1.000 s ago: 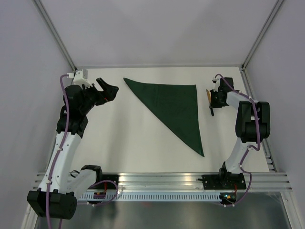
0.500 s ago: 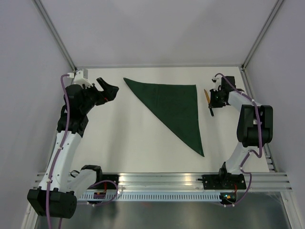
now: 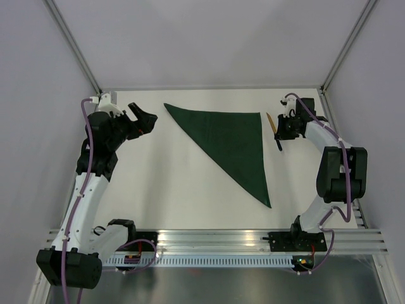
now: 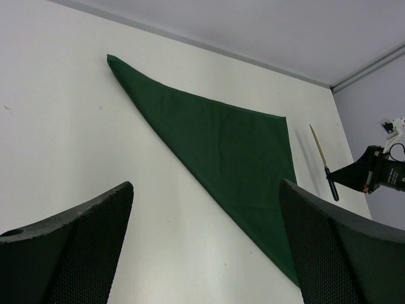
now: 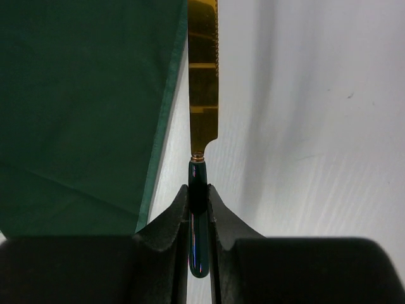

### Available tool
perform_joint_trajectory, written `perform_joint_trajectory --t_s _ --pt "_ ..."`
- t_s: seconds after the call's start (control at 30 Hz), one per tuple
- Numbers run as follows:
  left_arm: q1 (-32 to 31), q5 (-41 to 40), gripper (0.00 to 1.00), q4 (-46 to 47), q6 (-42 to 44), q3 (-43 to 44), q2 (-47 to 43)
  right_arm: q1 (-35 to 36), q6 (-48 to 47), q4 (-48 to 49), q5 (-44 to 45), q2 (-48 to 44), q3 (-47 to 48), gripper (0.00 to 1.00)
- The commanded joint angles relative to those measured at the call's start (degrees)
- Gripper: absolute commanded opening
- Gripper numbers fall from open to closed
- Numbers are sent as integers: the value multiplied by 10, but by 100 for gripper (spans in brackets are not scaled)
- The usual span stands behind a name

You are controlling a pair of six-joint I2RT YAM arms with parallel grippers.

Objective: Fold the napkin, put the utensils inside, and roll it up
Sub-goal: Pick up the knife at the center of the board, then place the knife at the center of the board.

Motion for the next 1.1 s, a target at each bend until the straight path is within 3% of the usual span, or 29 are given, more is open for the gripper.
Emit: perform_joint_trajectory --t_s 0.0,0.27,0.63,1.07 --pt "0 -3 100 6 -17 20 7 19 -11 -10 -24 -35 29 1" --pt "0 -6 100 -2 -20 31 8 129 0 -7 5 -37 44 0" --pt "0 -16 100 -16 -24 45 12 285 30 19 46 30 88 0" --pt "0 -26 100 -25 -18 38 18 326 7 69 46 79 60 1"
